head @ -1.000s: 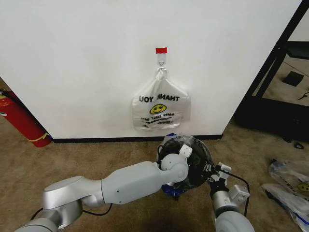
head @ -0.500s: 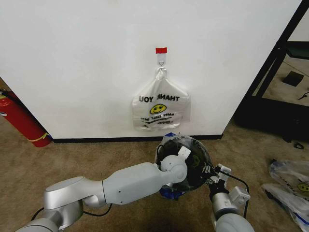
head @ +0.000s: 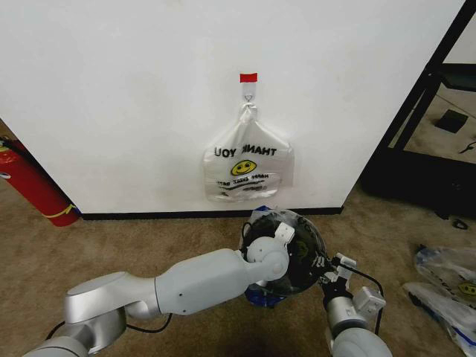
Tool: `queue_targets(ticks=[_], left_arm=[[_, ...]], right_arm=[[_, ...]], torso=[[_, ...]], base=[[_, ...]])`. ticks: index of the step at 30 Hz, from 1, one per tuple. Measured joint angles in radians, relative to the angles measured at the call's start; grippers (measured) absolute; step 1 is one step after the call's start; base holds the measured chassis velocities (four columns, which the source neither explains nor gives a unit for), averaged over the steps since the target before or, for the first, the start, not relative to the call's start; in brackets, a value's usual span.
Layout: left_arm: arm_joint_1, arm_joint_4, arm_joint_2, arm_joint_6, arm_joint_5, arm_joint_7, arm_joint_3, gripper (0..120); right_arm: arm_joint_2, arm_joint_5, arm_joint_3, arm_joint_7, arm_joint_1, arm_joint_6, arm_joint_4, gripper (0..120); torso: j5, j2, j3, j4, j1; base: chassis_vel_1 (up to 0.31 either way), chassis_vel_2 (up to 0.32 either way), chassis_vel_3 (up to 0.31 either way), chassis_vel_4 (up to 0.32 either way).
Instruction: Pick up the garbage bag from the wall and place it over the trash bin.
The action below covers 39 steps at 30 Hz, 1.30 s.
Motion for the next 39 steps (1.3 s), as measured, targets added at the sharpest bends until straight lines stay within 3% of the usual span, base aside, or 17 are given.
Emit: queue_targets(ticks=[6,8,9,11,15,16,20,22,23,25,30,32,34,36,39], left_arm=[[-0.01,-0.188,0.091,-0.038,-0.039,0.046,-0.06,0],[0.0,-0.276,0.149,-0.076,-0.04,0.081,-0.104,0],[0.0,-0.276,0.149,-0.076,-0.04,0.081,-0.104,0],[0.032,-0.349,0.216,-0.114,-0.015,0.119,-0.143,0],[0.167,-0.475,0.357,-0.174,0.061,0.177,-0.267,16],[0.167,-0.475,0.357,-0.174,0.061,0.177,-0.267,16],[0.33,-0.541,0.435,-0.261,0.145,0.238,-0.439,32],[0.494,-0.56,0.464,-0.358,0.256,0.296,-0.63,41],[0.494,-0.56,0.464,-0.358,0.256,0.296,-0.63,41],[0.636,-0.56,0.474,-0.428,0.322,0.349,-0.77,48],[0.916,-0.534,0.446,-0.549,0.379,0.479,-1.09,68],[0.959,-0.525,0.437,-0.572,0.396,0.503,-1.136,73],[1.059,-0.502,0.417,-0.638,0.471,0.563,-1.224,81],[1.147,-0.48,0.399,-0.743,0.563,0.639,-1.293,91],[1.174,-0.469,0.392,-0.792,0.601,0.667,-1.312,96]], right_arm=[[0.009,0.081,0.015,0.038,0.047,-0.034,-0.021,0],[0.014,0.13,0.018,0.051,0.062,-0.05,-0.031,0],[0.014,0.13,0.018,0.051,0.062,-0.05,-0.031,0],[0.023,0.176,0.02,0.059,0.075,-0.062,-0.041,0],[0.045,0.245,0.01,0.067,0.109,-0.08,-0.075,0],[0.045,0.245,0.01,0.067,0.109,-0.08,-0.075,0],[0.06,0.248,0.002,0.059,0.127,-0.088,-0.096,0],[0.061,0.245,-0.016,0.053,0.151,-0.093,-0.115,0],[0.061,0.245,-0.016,0.053,0.151,-0.093,-0.115,0],[0.058,0.24,-0.031,0.047,0.168,-0.095,-0.132,0],[0.051,0.241,-0.061,0.034,0.201,-0.108,-0.163,0],[0.051,0.241,-0.07,0.033,0.208,-0.11,-0.168,0],[0.053,0.241,-0.088,0.032,0.224,-0.114,-0.178,0],[0.054,0.242,-0.104,0.032,0.238,-0.121,-0.183,0],[0.054,0.242,-0.109,0.032,0.242,-0.123,-0.186,0]], torso=[[-0.0002,0.0,0.0,-0.0002,0.0],[-0.0002,0.0,0.0,-0.0004,0.0],[-0.0002,0.0,0.0,-0.0004,0.0],[-0.0003,0.0,0.0,-0.0005,0.0],[-0.0005,0.0,0.0,0.0009,0.0],[-0.0005,0.0,0.0,0.0009,0.0],[-0.0011,0.0,0.0,-0.0006,0.0],[0.0001,0.0,0.0,-0.0003,0.0],[0.0001,0.0,0.0,-0.0003,0.0],[-0.001,0.0,0.0,0.0007,0.0],[-0.0004,0.0,0.0,-0.0005,0.0],[-0.0005,0.0,0.0,-0.0004,0.0],[-0.0005,0.0,0.0,0.0006,0.0],[-0.0004,0.0,0.0,0.0,0.0],[-0.0003,0.0,0.0,-0.0001,0.0]], base=[[0.0,0.0,0.0,0.0],[0.0,0.0,0.0,0.0],[0.0,0.0,0.0,0.0],[0.0,0.0,0.0,0.0],[0.0,0.0,0.0,0.0],[0.0,0.0,0.0,0.0],[0.0,0.0,0.0,0.0],[0.0,0.0,0.0,0.0],[0.0,0.0,0.0,0.0],[0.0,0.0,0.0,0.0],[0.0,0.0,0.0,0.0],[0.0,0.0,0.0,0.0],[0.0,0.0,0.0,0.0],[0.0,0.0,0.0,0.0],[0.0,0.0,0.0,0.0]])
